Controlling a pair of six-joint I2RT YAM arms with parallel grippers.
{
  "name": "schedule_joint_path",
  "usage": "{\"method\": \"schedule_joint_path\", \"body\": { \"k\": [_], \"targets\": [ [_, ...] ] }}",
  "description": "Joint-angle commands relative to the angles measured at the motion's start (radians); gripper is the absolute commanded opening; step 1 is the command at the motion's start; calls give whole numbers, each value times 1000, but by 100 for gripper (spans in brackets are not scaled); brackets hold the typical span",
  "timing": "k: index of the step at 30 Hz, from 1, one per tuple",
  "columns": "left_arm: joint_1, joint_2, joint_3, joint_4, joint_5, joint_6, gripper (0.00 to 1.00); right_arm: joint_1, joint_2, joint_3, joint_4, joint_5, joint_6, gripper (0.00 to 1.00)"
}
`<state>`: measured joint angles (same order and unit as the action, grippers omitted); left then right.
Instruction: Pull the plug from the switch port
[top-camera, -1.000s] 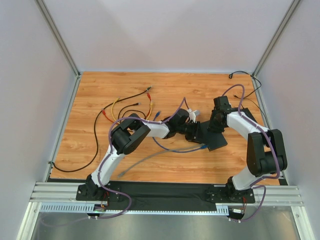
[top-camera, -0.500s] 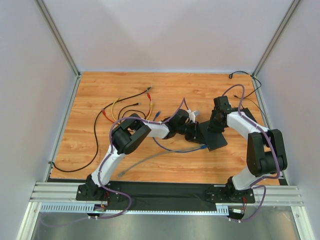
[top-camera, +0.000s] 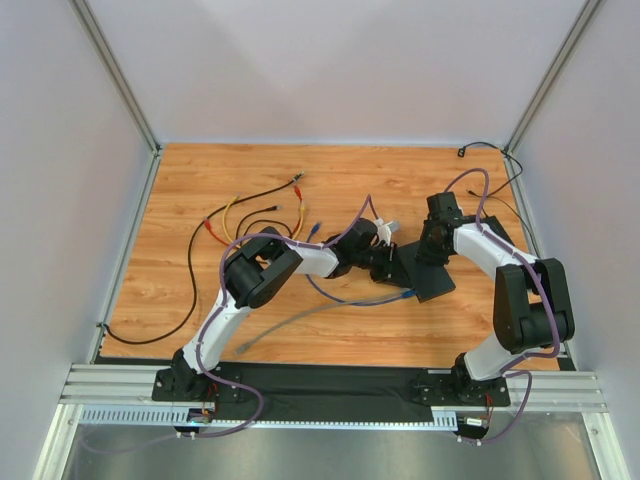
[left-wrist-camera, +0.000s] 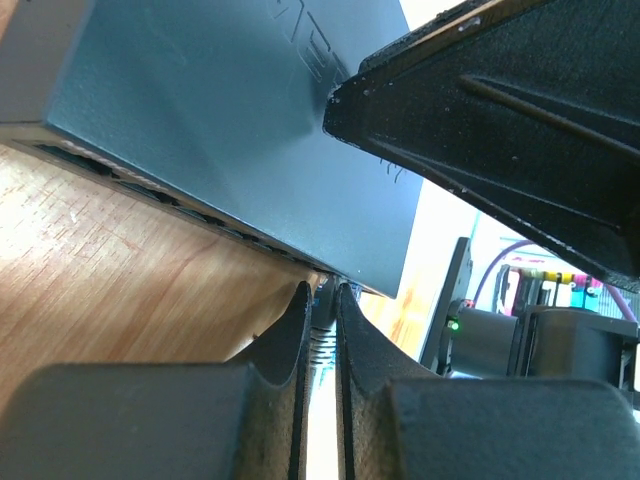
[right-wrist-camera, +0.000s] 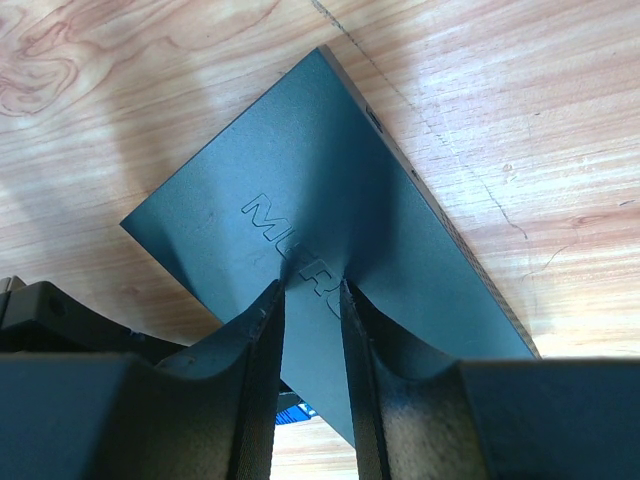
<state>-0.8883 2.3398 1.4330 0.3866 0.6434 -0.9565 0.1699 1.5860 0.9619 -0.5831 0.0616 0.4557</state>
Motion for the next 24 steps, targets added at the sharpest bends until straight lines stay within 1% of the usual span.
{"method": "schedule_joint_path", "body": {
  "k": [1,8,14,19,24],
  "targets": [
    [-14,19,-23,-29,-21,70,0,2,40,-54,-37,27,6,31],
    [-12,18,-36,-109,-13,200,0,2,46,-55,-35,40,14,31],
    [5,-2,-83,-81,-10,219,0,0,46,-55,-40,46,11,31],
    [57,-54,-147,-29,9,203,0,0,46,-55,-40,43,12,31],
    [77,-118,-171,-31,10,202,0,0,54,-52,-37,37,14,31]
  ]
}}
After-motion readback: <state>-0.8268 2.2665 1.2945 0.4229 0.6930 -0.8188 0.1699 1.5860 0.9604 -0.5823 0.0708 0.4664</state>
